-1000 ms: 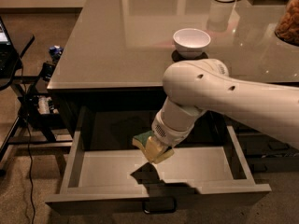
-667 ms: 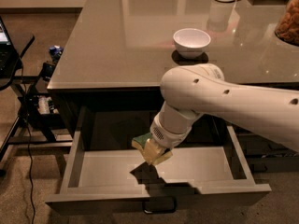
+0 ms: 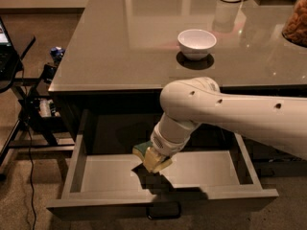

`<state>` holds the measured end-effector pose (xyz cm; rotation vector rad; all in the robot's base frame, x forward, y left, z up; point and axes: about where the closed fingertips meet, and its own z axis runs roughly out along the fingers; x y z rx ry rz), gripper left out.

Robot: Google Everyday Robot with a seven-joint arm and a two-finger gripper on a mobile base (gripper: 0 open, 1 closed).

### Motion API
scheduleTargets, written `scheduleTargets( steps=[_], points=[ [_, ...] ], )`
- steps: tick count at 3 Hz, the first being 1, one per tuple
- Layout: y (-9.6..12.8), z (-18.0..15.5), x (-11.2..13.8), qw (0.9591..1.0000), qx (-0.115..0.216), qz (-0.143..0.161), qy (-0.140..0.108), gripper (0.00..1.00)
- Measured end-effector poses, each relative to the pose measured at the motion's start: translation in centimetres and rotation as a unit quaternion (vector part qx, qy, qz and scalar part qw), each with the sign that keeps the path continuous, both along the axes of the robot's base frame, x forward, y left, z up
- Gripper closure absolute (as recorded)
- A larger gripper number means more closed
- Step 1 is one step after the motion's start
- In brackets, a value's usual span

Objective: Place sponge into top drawer

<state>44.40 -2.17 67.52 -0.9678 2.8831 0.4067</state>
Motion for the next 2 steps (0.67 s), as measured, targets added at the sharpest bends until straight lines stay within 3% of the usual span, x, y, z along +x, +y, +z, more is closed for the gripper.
scheduleTargets(
  steps=[2],
  points=[
    [1.0,-2.9,0.6,0.9999,0.014,0.005,0.005,1.00]
  ],
)
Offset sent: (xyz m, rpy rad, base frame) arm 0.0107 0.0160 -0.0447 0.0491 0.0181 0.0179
